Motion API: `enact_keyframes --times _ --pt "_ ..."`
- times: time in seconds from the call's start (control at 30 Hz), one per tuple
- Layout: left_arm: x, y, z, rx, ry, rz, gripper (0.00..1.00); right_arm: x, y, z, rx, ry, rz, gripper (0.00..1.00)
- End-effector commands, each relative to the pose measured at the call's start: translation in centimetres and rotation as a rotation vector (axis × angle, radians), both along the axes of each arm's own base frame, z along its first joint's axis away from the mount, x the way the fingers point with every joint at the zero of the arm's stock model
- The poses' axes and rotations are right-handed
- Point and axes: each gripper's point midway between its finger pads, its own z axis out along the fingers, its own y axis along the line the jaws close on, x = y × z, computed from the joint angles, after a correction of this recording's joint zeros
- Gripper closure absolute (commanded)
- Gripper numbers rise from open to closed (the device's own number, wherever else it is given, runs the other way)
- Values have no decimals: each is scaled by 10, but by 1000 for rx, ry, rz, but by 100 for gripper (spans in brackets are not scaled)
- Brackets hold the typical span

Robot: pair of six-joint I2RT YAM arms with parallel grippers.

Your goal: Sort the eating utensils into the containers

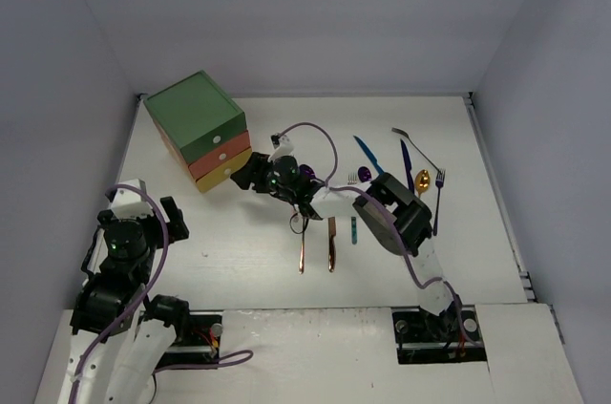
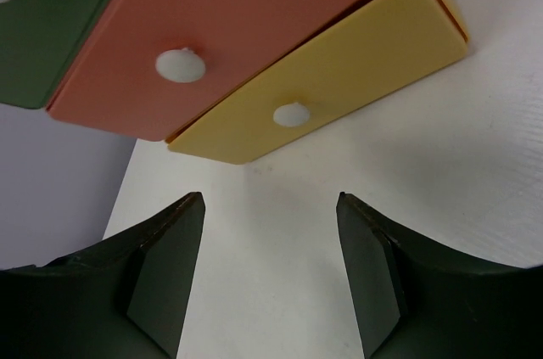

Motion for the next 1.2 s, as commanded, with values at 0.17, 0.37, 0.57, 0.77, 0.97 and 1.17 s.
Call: enact_keyframes --times 0.17,0.37,0.57,0.77,0.97,1.17 --pt "9 -1 11 -17 -32 15 13 24 36 38 139 -90 6 40" --pt "10 -2 11 -19 -29 12 13 26 47 32 136 -105 44 40" --pt "10 -1 10 -19 -29 14 13 30 50 27 127 -117 48 40" --pt "10 -1 10 -20 -25 16 13 34 53 23 126 -123 52 42" --pt "10 -1 9 -22 -24 16 13 37 57 20 131 -124 59 45" --pt "10 -2 9 -22 -22 15 13 42 58 15 130 -123 61 49"
